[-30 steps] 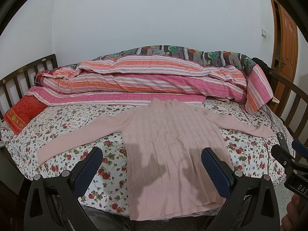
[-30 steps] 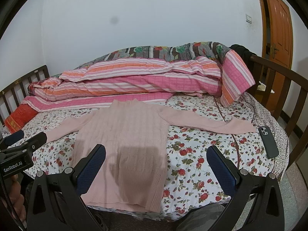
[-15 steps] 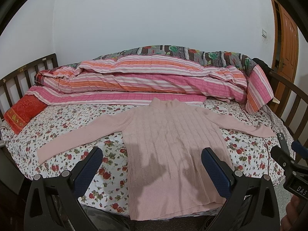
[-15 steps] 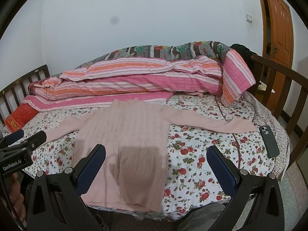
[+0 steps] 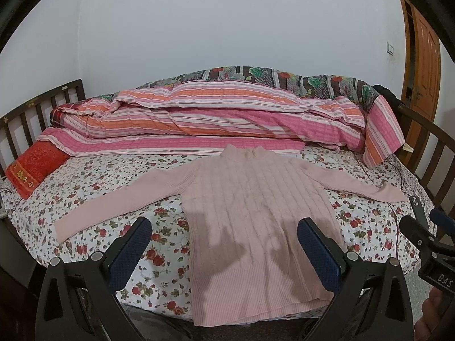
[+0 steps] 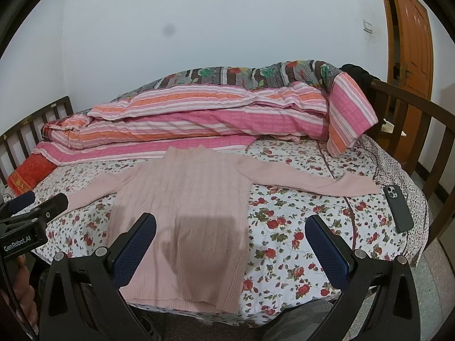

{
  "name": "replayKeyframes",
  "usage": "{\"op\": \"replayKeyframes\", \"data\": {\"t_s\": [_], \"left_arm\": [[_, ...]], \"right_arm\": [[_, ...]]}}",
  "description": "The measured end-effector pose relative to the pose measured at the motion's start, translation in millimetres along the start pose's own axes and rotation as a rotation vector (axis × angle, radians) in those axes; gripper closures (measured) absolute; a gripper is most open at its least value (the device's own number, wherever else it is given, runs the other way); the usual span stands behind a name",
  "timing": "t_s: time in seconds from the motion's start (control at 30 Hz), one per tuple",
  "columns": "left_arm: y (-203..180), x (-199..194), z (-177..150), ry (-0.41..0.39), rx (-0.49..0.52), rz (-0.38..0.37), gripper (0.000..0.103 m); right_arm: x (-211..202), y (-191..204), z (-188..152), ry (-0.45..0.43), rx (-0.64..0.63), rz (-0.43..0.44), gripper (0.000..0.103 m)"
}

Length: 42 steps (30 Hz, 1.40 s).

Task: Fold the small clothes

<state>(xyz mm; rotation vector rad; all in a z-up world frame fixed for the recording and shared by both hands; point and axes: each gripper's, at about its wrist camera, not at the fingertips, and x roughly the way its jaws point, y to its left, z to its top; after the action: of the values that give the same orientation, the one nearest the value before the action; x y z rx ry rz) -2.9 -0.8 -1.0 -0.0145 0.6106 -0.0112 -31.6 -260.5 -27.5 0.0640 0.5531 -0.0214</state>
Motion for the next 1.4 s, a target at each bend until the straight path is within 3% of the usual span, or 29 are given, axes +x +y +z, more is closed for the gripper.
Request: {"op": "replayKeyframes", "data": {"t_s": [0.33,0.63,0.73,0.9,1.03,1.13,1.2,1.27,1.4], "left_arm": [[12,15,-6,0.015,-0.002,-0.032,0.0],[92,96,-35,0.175,-0.209,-0.037,0.003],[133,125,-49,0.211,-0.305,-0.034,0.005],[212,162,-73,0.193,-0.522,0.018,0.006],[284,179,-98,0.145,-0.712,0.163,0.016],[322,189,-110,0.12,-0.829,0.15,0.018],[332,186,-107,0.072,-0.844,0.154,0.018],[341,185,-105,0.045,-0.857,0.225,0.019],[361,194,-107,0.037,-0.903,0.276,0.041]], "right_arm": [[23,1,-4,0.011,0.012,0.039,0.0],[84,0,-19,0.05,0.007,0.038,0.001],[111,1,-22,0.07,-0.019,-0.023,0.001],[162,5,-22,0.121,-0.032,0.013,0.001],[193,11,-17,0.158,-0.021,0.052,0.008],[209,16,-11,0.158,-0.019,0.075,0.01],[216,22,-7,0.151,-0.041,0.07,0.01],[221,26,-3,0.149,-0.055,0.06,0.01],[227,28,6,0.136,-0.056,0.082,0.01]]}}
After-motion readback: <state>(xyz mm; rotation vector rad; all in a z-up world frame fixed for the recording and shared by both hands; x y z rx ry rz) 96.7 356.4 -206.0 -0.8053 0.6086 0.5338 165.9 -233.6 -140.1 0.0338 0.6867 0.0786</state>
